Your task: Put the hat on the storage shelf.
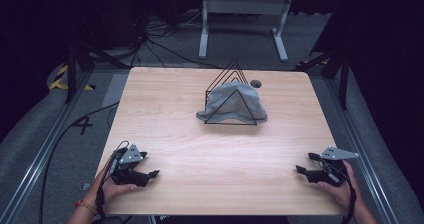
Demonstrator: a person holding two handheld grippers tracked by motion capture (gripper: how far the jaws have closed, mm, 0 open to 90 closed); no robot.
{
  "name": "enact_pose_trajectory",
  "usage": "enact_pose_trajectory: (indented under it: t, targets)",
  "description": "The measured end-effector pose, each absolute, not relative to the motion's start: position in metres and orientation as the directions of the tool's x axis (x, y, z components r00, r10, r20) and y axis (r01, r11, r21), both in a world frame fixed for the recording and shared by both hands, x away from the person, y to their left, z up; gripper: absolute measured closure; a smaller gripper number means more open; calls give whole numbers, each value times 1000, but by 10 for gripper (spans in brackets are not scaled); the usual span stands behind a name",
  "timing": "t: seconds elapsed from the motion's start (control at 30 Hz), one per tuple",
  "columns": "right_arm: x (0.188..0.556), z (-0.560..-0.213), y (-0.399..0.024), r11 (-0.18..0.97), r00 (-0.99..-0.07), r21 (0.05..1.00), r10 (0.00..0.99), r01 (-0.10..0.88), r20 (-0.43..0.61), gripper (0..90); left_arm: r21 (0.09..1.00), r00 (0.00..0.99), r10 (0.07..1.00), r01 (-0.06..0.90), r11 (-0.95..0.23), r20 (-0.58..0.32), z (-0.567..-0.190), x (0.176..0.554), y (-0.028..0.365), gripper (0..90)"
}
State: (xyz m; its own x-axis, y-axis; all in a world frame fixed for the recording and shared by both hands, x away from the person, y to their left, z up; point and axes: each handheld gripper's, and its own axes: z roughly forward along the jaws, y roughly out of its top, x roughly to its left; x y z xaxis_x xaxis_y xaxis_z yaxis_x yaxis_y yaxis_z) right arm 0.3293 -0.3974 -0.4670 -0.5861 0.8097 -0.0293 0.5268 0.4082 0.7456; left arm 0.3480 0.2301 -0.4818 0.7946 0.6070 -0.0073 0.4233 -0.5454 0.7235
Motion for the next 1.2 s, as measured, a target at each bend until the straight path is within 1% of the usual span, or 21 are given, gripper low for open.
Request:
enact_pose_trajectory:
  t: [0.17, 0.47, 1.2]
  targets:
    - [330, -467, -398, 406, -580, 746, 814, 528, -32, 240, 719, 780, 626, 439, -539, -7, -482, 347, 230, 172]
    - [330, -467, -398, 391, -556, 744, 831, 542, -31, 206, 717, 774, 633, 446, -535, -9, -482, 347, 230, 154]
    - [330, -468, -398, 386, -551, 745, 834, 545, -29, 206, 717, 772, 635, 449, -534, -11, -482, 347, 229, 151]
